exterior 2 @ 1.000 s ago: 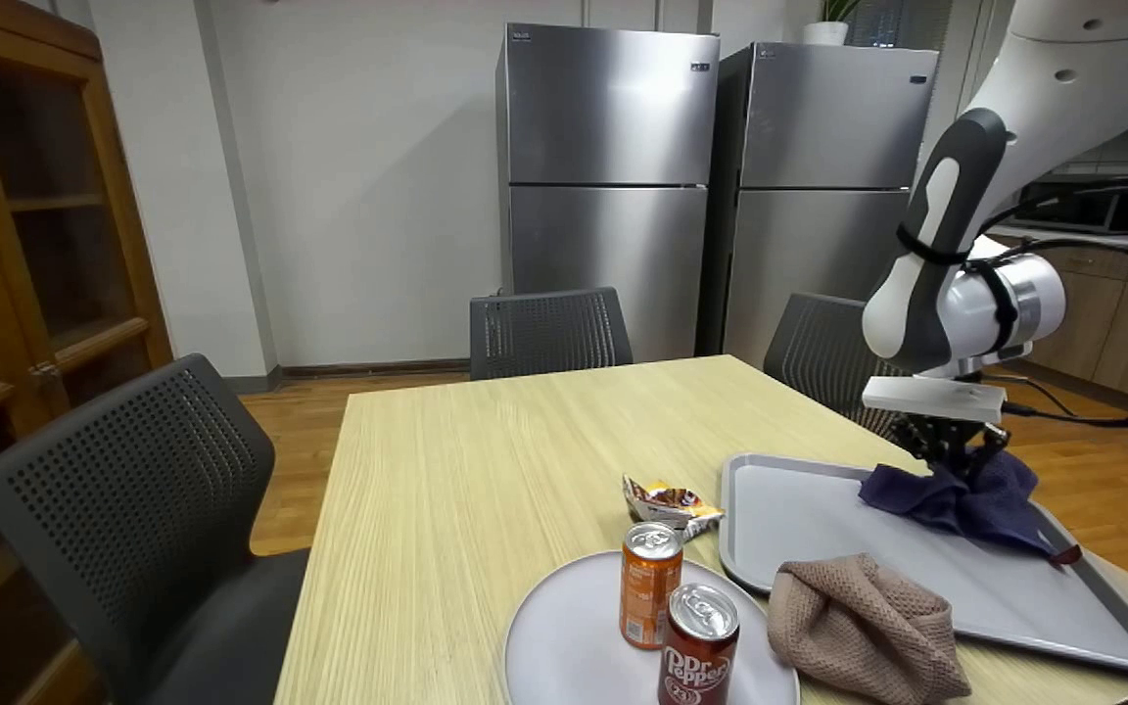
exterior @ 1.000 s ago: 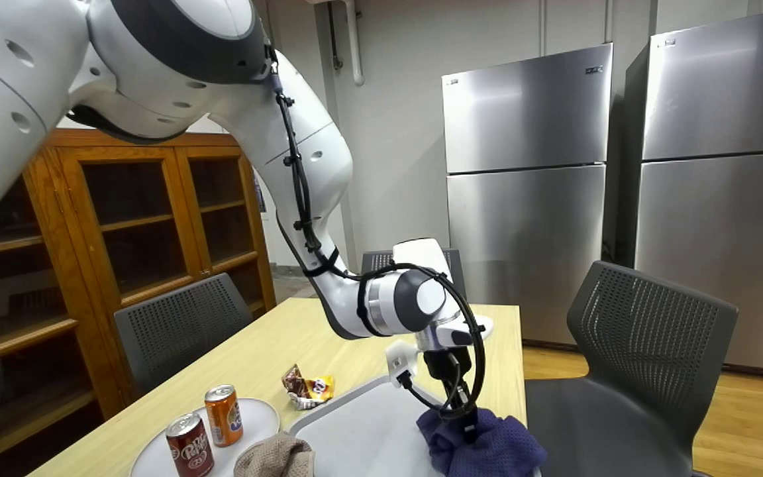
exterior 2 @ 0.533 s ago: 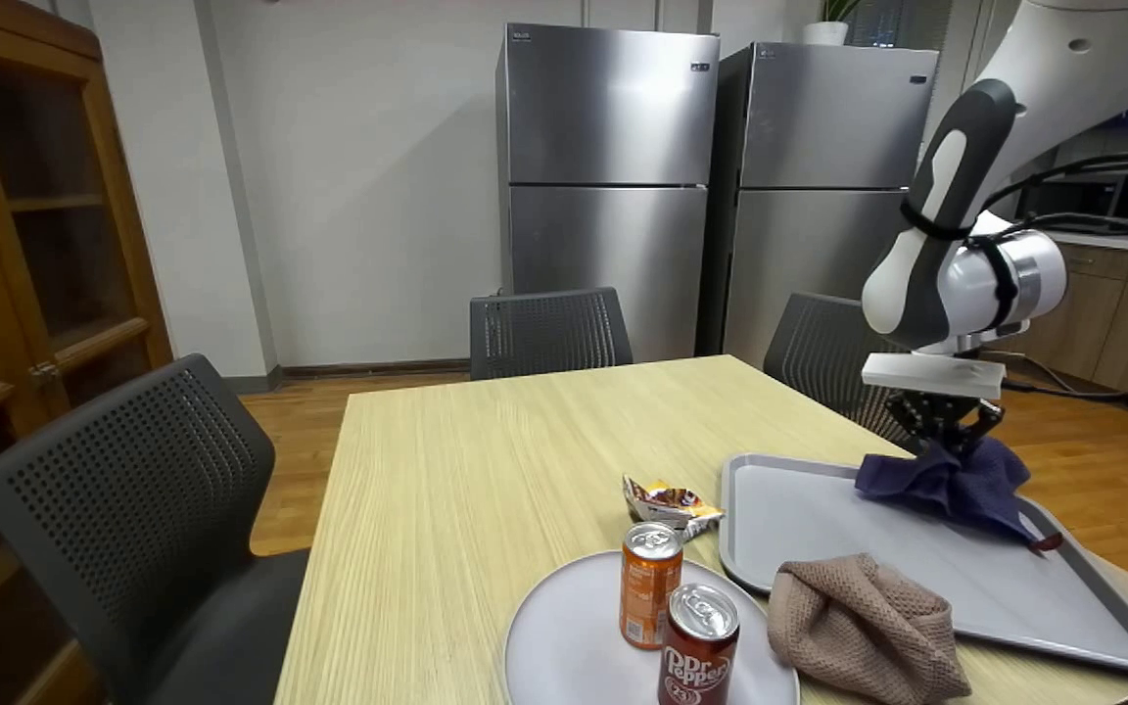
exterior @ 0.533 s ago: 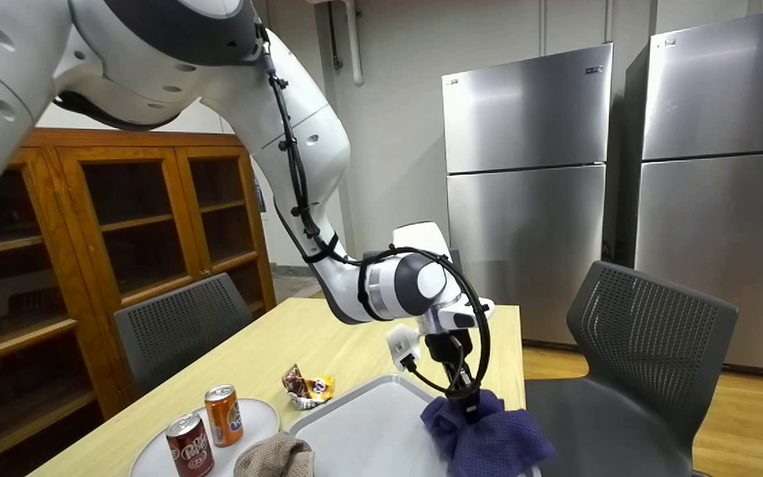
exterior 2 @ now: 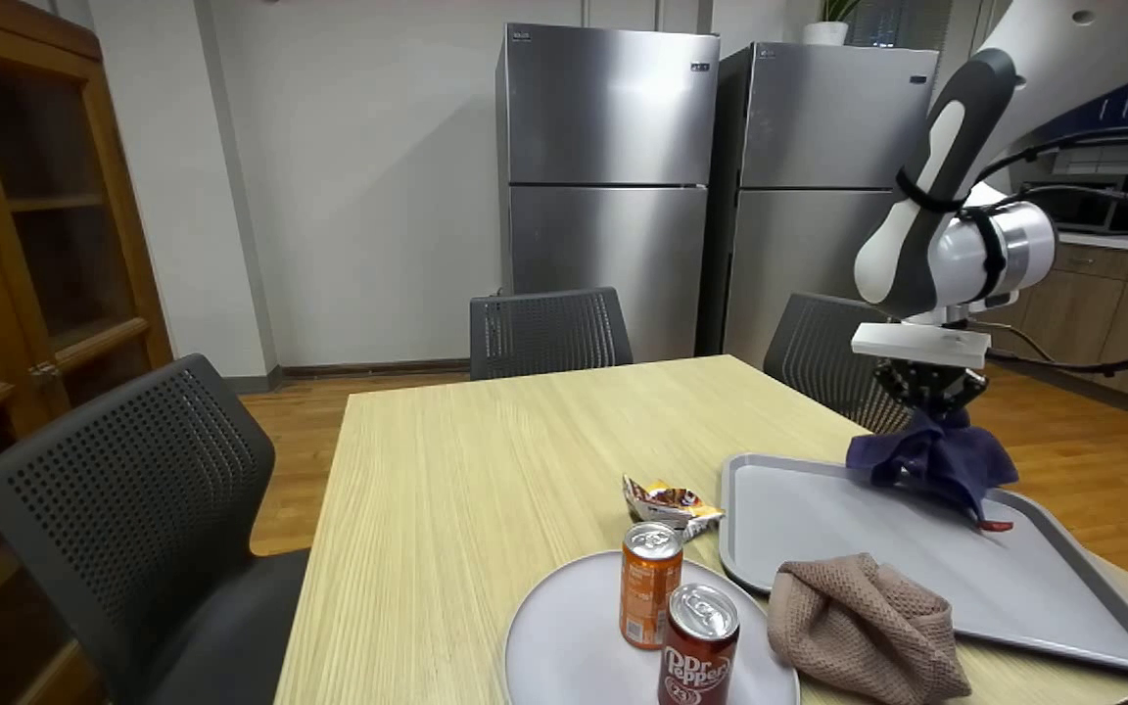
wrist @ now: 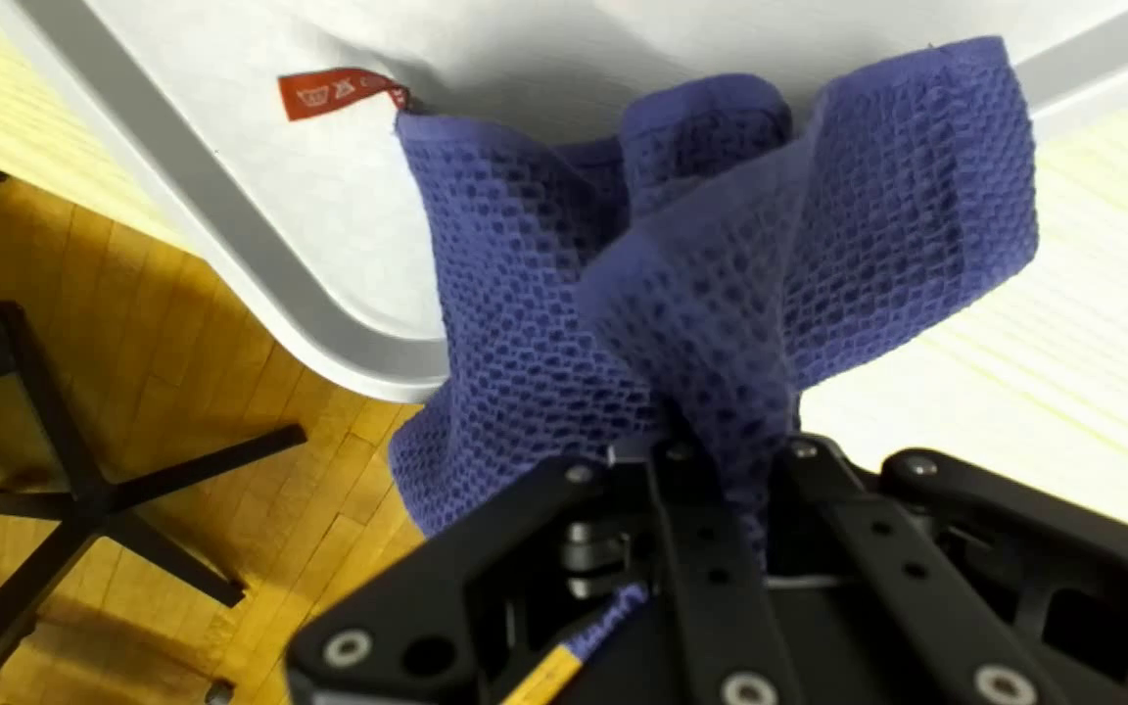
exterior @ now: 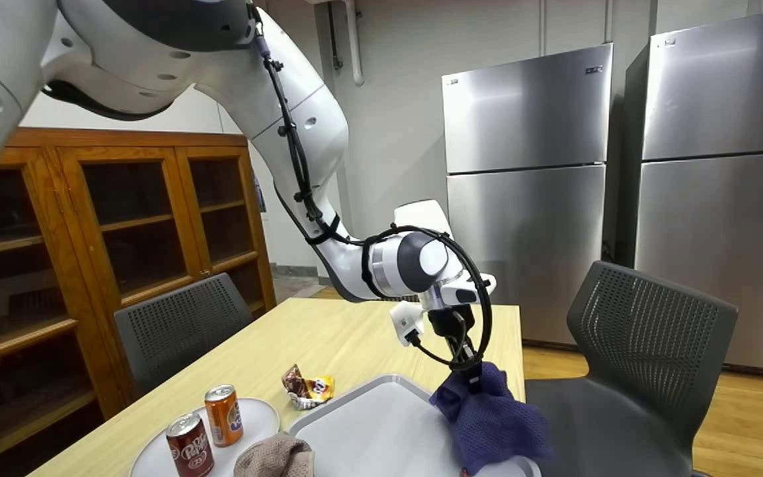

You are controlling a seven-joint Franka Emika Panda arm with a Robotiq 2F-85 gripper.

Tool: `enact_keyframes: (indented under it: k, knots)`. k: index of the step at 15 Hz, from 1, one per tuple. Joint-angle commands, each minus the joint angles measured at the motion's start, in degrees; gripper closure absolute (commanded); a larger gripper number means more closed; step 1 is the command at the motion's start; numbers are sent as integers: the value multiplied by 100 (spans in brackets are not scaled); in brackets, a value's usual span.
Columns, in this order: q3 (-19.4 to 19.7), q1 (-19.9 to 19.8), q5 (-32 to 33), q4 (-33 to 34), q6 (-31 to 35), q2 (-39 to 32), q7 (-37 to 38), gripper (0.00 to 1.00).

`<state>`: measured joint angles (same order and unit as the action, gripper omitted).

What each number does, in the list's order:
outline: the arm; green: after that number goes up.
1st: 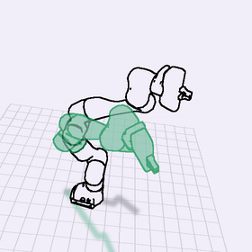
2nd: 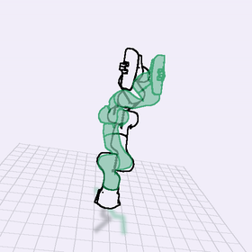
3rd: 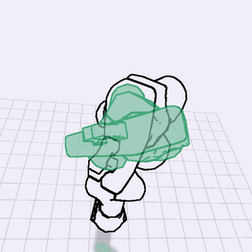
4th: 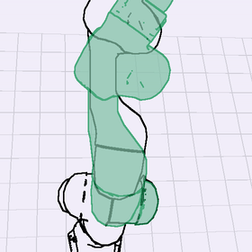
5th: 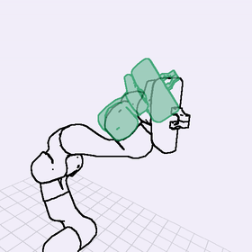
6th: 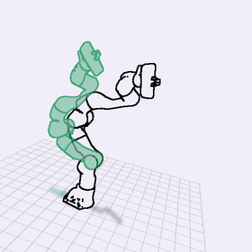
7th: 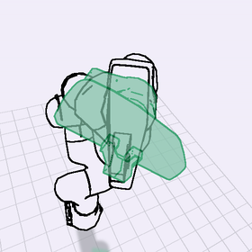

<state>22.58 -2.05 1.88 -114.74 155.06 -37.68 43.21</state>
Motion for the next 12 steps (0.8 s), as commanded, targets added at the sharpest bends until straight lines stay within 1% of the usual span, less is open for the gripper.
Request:
enact_keyframes:
  k: [1, 12]
  knots:
    - [-105, -60, -144, 239, -296, 126, -159, 97]
    - [-430, -114, -485, 982, -489, -73, -89, 97]
